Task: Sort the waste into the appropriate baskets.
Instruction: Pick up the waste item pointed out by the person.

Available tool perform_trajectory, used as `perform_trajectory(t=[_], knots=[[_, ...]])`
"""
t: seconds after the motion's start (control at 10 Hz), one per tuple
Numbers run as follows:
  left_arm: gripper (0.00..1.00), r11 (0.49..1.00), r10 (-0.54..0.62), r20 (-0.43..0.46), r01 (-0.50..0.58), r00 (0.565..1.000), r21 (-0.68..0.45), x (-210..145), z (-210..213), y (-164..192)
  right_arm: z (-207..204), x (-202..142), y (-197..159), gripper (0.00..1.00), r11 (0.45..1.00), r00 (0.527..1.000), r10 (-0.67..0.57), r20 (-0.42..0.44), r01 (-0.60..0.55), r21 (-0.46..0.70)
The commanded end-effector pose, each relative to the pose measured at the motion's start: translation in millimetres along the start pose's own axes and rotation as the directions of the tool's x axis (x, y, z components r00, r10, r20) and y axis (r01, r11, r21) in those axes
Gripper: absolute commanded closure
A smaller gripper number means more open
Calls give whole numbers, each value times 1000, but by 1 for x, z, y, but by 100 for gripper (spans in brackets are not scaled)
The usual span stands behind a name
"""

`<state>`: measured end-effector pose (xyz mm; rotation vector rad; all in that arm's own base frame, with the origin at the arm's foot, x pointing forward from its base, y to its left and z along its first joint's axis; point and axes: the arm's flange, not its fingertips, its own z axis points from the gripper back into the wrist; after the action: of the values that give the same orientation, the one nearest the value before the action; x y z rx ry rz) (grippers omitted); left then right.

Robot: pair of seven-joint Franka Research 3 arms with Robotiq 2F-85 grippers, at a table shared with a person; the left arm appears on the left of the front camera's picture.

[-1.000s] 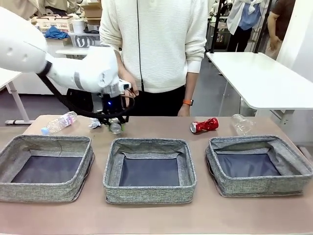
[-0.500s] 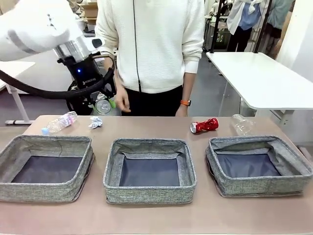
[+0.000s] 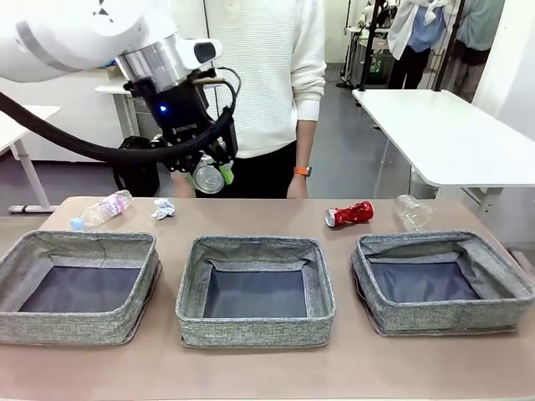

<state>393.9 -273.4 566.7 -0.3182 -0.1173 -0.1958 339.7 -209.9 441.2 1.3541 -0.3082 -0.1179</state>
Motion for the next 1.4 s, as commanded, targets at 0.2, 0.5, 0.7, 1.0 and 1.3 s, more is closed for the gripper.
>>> perform_trajectory(t=[0.2, 0.5, 0.7, 1.0, 1.3], knots=[[44, 1000, 19, 6, -19, 1000, -4, 2, 3, 6, 0, -1, 1, 0, 1000, 1000, 30, -8, -30, 6], [44, 990, 107, 61, -112, 992, 86, -15, 92, -85, 0, -1, 1, 0, 1000, 1000, 30, -8, -30, 6], [44, 977, 36, 113, -59, 993, 203, -18, 133, -138, 0, -1, 1, 0, 1000, 1000, 30, -8, -30, 6], [44, 966, 60, 88, -80, 994, 247, -6, 152, -152, 0, -1, 1, 0, 1000, 1000, 30, -8, -30, 6], [44, 971, 36, 86, -55, 996, 231, -10, 149, -144, 0, -1, 1, 0, 1000, 1000, 30, -8, -30, 6]])
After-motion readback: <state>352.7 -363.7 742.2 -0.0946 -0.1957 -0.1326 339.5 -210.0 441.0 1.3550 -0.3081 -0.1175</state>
